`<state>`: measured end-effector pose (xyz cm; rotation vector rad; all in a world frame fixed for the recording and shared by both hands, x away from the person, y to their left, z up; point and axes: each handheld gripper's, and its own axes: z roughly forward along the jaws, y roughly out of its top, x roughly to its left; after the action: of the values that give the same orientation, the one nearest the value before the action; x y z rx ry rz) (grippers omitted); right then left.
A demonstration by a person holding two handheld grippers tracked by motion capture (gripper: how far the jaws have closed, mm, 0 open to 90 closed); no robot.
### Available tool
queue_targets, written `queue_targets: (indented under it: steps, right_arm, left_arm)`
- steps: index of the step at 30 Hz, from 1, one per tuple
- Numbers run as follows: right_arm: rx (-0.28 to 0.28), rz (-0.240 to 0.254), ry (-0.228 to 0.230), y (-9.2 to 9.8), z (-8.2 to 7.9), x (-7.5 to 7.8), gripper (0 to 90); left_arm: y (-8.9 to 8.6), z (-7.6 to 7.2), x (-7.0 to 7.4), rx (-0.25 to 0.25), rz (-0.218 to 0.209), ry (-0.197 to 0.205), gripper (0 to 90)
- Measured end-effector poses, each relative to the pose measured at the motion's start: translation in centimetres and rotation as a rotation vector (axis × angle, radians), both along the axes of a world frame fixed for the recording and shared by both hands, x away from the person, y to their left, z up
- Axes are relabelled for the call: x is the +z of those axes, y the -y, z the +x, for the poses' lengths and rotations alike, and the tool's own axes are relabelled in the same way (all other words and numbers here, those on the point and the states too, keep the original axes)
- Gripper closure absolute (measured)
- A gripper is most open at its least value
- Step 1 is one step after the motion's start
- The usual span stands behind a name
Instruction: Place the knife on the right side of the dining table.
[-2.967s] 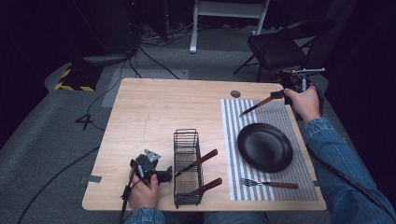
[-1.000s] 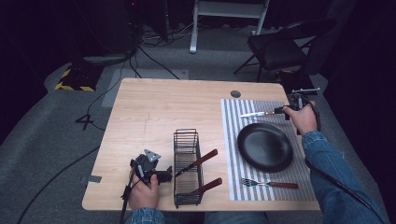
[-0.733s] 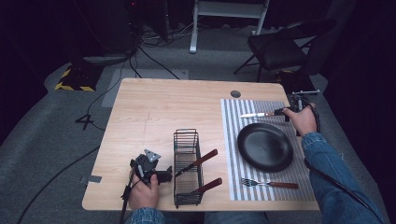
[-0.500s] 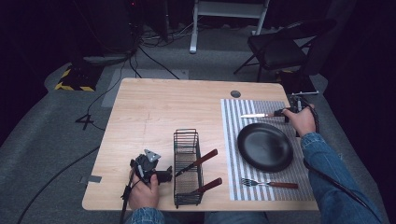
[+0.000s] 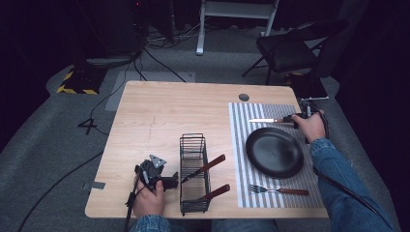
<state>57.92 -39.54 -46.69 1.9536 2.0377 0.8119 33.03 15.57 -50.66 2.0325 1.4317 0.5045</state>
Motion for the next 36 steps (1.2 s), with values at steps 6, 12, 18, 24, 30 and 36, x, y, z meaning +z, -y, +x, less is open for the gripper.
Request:
queue_targets:
  steps: [6, 12, 18, 24, 30, 36]
  right_arm:
    - [-0.007, -0.075, 0.001, -0.2, 0.0, -0.5, 38.5]
    - [-0.003, -0.093, 0.02, -0.1, -0.1, -0.3, 39.0]
    - [0.009, -0.072, 0.065, 0.2, -0.5, 1.0, 38.9]
    - [0.041, -0.051, 0.124, 0.2, -1.3, 3.1, 38.6]
    - [0.085, -0.039, 0.177, 0.3, -2.3, 5.2, 38.5]
    - [0.126, -0.058, 0.222, 0.8, -3.5, 7.3, 38.3]
  left_arm:
    - [0.0, 0.0, 0.0, 0.0, -0.001, 0.0, 0.0]
    - [0.0, 0.0, 0.0, -0.001, -0.001, 0.0, 0.0]
    - [0.0, 0.0, 0.0, 0.0, 0.0, 0.0, 0.0]
    - [0.0, 0.0, 0.0, 0.0, 0.0, 0.0, 0.0]
    - [0.0, 0.0, 0.0, -0.001, 0.0, 0.0, 0.0]
    - [0.0, 0.0, 0.0, -0.001, 0.0, 0.0, 0.0]
